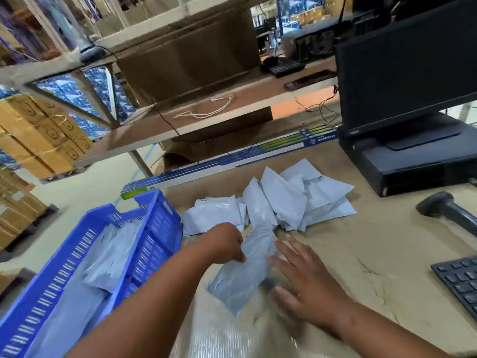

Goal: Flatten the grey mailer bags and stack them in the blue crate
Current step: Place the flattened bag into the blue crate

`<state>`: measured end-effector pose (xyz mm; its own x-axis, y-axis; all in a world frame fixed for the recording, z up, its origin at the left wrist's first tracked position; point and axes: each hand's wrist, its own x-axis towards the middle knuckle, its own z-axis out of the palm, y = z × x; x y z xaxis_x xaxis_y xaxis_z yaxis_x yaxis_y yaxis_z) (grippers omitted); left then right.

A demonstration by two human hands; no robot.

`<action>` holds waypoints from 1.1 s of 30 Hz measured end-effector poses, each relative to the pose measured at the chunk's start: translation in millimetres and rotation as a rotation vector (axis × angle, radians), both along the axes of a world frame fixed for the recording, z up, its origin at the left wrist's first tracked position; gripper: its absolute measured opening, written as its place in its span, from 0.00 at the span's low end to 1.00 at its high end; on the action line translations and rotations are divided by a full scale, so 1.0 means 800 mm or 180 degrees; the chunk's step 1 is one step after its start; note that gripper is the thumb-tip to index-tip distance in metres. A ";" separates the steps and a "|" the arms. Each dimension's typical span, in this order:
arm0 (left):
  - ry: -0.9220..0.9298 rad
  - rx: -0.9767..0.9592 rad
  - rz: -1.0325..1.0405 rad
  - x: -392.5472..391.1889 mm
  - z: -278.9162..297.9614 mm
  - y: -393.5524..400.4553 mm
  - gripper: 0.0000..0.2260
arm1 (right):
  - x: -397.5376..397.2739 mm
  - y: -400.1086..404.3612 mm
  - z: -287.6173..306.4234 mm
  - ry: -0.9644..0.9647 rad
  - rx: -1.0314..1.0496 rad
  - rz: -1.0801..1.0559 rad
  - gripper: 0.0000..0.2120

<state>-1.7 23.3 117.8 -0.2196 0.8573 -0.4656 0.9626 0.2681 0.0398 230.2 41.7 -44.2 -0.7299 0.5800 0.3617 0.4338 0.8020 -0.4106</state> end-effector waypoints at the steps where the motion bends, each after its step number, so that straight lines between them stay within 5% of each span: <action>1: 0.0032 0.0083 0.0083 -0.012 0.019 -0.009 0.12 | -0.022 0.000 0.015 0.0005 0.0031 0.0131 0.32; 12: 0.0406 0.1077 0.1578 -0.212 0.173 -0.188 0.12 | -0.281 -0.063 0.151 0.0134 -0.0098 0.1362 0.37; 17: 0.0700 0.0791 0.1872 -0.306 0.192 -0.261 0.14 | -0.376 -0.115 0.171 0.0180 -0.0263 0.1797 0.34; 33: 0.0516 -0.1272 0.2556 -0.484 -0.036 -0.308 0.11 | -0.453 -0.158 0.137 -0.0274 -0.0135 0.1563 0.26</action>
<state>-389.3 -222.7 89.0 -0.7696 0.1998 -0.6065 0.4662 0.8249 -0.3198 -132.5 -84.7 65.7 -0.9466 0.1734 0.2718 0.0429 0.9034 -0.4267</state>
